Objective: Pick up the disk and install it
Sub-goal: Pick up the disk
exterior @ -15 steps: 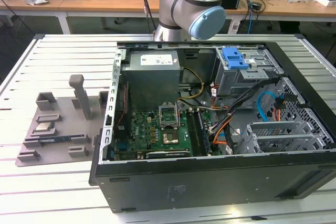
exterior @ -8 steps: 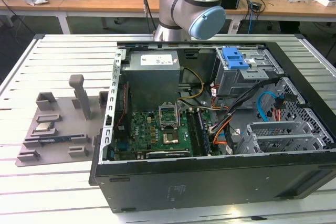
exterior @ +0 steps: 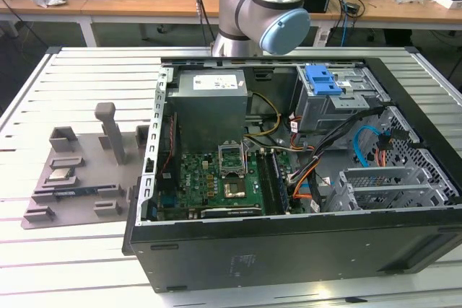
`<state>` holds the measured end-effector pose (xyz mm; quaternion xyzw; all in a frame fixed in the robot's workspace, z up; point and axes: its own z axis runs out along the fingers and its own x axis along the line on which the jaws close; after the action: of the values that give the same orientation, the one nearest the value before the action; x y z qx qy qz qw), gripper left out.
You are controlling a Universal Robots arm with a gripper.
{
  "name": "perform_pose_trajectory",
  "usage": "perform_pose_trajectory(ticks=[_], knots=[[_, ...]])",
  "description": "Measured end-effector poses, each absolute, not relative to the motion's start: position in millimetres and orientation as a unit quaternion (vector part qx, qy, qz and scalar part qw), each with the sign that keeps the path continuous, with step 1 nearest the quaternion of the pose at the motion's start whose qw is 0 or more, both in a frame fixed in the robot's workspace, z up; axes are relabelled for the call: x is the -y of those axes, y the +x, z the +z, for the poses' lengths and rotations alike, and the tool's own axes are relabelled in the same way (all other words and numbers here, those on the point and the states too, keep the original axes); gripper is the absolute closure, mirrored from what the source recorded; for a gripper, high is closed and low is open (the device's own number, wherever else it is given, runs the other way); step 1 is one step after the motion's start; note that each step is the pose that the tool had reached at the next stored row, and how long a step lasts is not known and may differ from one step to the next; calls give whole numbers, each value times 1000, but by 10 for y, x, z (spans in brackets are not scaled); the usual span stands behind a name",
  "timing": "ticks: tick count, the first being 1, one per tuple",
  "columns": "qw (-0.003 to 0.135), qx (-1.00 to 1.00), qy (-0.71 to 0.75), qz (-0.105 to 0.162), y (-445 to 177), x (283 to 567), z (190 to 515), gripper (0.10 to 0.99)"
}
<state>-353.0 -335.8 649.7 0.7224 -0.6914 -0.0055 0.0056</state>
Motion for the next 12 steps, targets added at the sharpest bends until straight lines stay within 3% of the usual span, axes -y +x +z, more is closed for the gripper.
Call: perform_pose_trajectory(ticks=[12], knots=[[6, 691, 722, -6, -3530, 3357, 6799, 722]])
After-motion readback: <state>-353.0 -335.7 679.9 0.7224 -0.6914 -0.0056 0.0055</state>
